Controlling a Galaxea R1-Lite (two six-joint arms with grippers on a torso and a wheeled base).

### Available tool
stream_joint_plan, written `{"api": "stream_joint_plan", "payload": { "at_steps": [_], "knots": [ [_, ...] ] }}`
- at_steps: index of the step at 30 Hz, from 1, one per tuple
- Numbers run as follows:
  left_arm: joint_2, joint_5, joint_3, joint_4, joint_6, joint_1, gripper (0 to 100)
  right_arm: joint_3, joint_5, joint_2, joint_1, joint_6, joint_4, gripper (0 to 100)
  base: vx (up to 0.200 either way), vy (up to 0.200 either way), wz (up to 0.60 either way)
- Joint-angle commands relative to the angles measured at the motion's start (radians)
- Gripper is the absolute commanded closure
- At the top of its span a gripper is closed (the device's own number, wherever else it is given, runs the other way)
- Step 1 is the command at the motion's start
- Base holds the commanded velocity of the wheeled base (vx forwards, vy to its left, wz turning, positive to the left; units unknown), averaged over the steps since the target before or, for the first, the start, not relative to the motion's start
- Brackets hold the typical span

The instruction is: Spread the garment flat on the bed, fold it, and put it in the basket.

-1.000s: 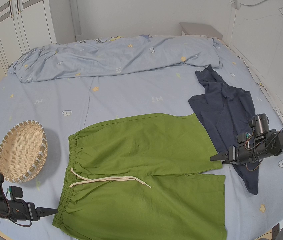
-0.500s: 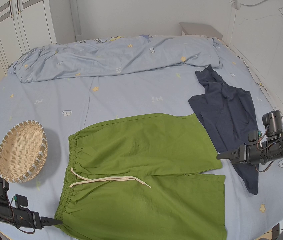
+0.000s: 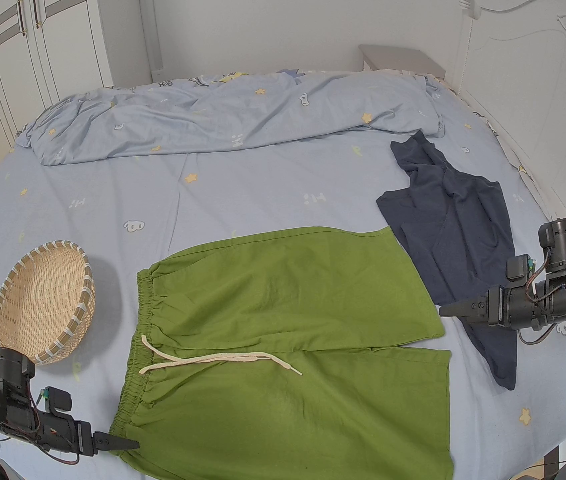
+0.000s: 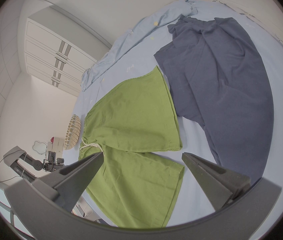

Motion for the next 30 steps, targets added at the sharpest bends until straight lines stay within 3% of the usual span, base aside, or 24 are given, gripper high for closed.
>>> {"api": "stream_joint_plan", "payload": {
  "at_steps": [1, 8, 18, 19, 30],
  "knots": [
    [0.062, -0.02, -0.044, -0.015, -0.011, -0.013, 0, 0.003, 0.001, -0.018, 0.002, 0.0, -0.001, 0, 0.0, 0.0, 0.0],
    [0.085, -0.074, -0.071, -0.042, -0.036, -0.025, 0, 0.008, 0.002, -0.019, 0.0, 0.0, -0.003, 0, 0.0, 0.0, 0.0],
    [0.106, -0.076, -0.071, -0.042, -0.037, -0.057, 0, 0.008, 0.002, -0.019, -0.003, 0.0, -0.003, 0, 0.0, 0.0, 0.0],
    [0.112, -0.076, -0.071, -0.042, -0.037, -0.059, 100, 0.008, 0.001, -0.019, -0.005, 0.001, -0.004, 0, 0.0, 0.0, 0.0],
    [0.088, -0.071, -0.041, -0.041, -0.036, 0.024, 100, 0.043, 0.001, -0.024, 0.02, 0.006, 0.001, 0, 0.0, 0.0, 0.0]
  ]
}}
